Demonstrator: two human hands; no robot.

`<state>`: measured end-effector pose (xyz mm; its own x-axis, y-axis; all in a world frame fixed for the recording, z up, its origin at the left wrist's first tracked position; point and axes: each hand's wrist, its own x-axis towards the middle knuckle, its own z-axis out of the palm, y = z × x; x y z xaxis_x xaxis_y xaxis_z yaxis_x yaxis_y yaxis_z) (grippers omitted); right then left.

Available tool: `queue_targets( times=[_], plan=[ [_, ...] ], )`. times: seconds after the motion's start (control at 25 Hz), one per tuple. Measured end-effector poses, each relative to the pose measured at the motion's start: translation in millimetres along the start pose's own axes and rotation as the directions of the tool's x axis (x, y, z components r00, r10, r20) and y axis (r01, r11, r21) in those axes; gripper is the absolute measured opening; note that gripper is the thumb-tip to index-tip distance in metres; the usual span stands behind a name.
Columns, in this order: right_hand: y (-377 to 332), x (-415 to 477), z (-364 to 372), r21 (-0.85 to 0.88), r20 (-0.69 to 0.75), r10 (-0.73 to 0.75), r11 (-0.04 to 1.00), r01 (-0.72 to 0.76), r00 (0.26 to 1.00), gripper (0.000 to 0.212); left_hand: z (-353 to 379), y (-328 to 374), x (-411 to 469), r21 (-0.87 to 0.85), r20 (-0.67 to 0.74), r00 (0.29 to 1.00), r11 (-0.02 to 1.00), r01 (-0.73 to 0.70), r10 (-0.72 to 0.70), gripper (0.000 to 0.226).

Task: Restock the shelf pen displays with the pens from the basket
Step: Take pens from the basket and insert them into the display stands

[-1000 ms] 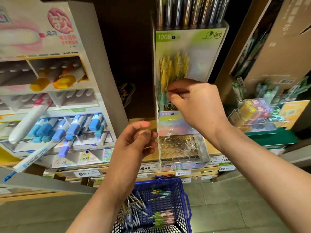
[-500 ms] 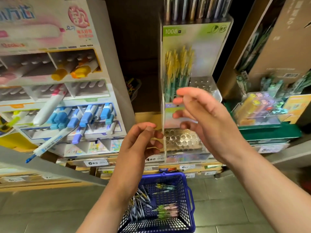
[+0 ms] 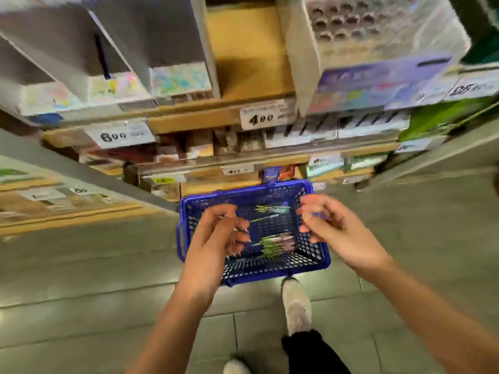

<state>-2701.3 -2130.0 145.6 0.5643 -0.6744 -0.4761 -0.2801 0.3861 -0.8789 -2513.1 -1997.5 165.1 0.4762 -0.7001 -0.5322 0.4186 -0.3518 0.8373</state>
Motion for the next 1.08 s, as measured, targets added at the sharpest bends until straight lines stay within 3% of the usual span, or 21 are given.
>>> queue_targets(
  times=[0.28,0.52,0.6,0.64,0.72,0.8,0.84,0.88,1.0,1.08],
  plan=[
    [196,83,4,-0.182,0.002,0.063,0.981,-0.062,0.998,0.026,-38,-185,99,0.084,0.008,0.995,0.991,0.102,-0.103,0.010],
    [297,166,-8,-0.467,0.114,0.093,0.884,-0.029,0.989,0.036,-48,-305,210,0.131,0.115,0.990,0.989,0.066,-0.081,0.010],
    [322,198,-6,-0.705,0.139,0.096,0.708,0.031,0.986,0.041,-52,-329,243,0.184,0.164,0.984,0.982,0.044,-0.075,0.009],
    [332,214,-4,-0.840,0.159,0.140,0.540,0.059,0.977,0.043,-54,-336,257,0.221,0.180,0.981,0.975,0.029,-0.069,0.008],
    [343,245,0,-0.988,0.143,0.272,0.097,0.120,0.952,0.045,-60,-340,278,0.313,0.188,0.980,0.950,0.005,-0.067,0.011],
    [349,274,8,-0.939,0.131,0.386,-0.248,0.240,0.913,0.040,-66,-336,286,0.403,0.146,0.985,0.915,0.027,-0.094,0.019],
    [352,287,15,-0.905,0.141,0.398,-0.320,0.281,0.906,0.040,-70,-334,285,0.431,0.115,0.987,0.901,0.050,-0.111,0.023],
    [357,300,20,-0.899,0.161,0.374,-0.327,0.292,0.913,0.042,-73,-330,280,0.436,0.082,0.988,0.896,0.085,-0.133,0.027],
    [376,327,27,-0.969,0.169,0.210,-0.145,0.201,0.963,0.045,-80,-320,253,0.361,0.010,0.972,0.907,0.215,-0.234,0.034],
    [392,333,26,-0.974,0.143,0.124,-0.161,0.162,0.982,0.035,-86,-320,237,0.287,-0.005,0.961,0.920,0.266,-0.277,0.031]
  ],
)
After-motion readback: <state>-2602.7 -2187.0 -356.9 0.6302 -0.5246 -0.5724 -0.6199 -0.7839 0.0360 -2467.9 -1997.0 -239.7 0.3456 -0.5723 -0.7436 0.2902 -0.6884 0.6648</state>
